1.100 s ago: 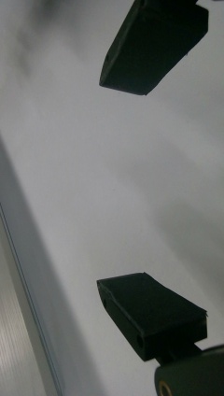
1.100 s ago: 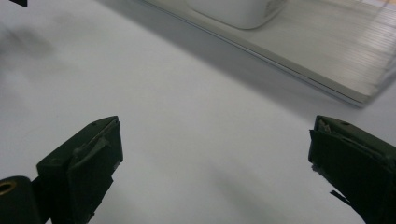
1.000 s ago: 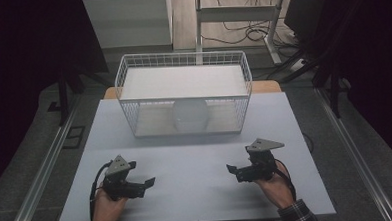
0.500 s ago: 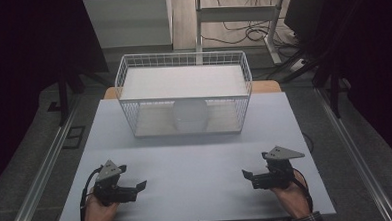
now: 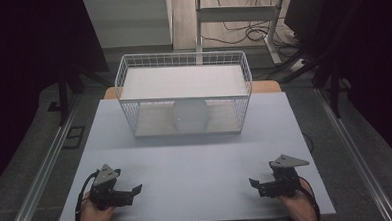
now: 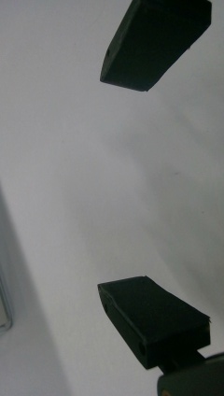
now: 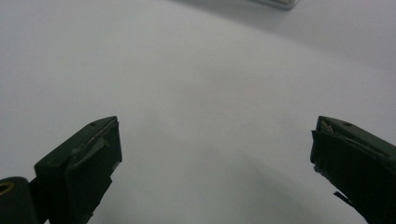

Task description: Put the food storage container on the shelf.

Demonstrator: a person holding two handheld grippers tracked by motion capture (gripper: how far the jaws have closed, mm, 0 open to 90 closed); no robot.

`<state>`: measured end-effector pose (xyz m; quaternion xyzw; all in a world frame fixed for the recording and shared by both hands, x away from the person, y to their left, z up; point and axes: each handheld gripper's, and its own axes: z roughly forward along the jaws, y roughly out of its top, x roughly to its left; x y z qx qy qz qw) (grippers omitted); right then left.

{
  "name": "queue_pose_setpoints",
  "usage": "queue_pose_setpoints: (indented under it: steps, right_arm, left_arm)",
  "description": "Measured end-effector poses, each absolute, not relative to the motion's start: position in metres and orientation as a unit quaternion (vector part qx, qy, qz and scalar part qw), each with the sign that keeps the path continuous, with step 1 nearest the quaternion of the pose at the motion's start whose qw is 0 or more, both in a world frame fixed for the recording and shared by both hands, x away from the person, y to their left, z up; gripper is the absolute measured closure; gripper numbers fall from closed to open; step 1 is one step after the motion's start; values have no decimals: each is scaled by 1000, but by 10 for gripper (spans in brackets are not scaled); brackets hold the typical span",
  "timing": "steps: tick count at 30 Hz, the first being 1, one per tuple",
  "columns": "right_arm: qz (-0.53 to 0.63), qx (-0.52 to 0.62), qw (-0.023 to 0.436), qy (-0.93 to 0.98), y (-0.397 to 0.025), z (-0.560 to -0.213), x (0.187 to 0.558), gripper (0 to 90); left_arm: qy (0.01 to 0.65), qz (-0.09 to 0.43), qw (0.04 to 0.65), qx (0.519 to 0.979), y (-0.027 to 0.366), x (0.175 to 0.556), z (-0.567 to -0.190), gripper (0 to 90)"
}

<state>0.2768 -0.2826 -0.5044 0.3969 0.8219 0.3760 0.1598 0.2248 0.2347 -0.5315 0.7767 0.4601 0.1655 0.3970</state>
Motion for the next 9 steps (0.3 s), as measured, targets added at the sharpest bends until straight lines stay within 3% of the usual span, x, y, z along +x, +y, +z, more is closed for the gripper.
queue_pose_setpoints:
  steps: [9]
  right_arm:
    - [354, 404, 154, 829, -281, -511, 278, 10]
  left_arm:
    - [473, 160, 380, 778, 235, 228, -536, 0]
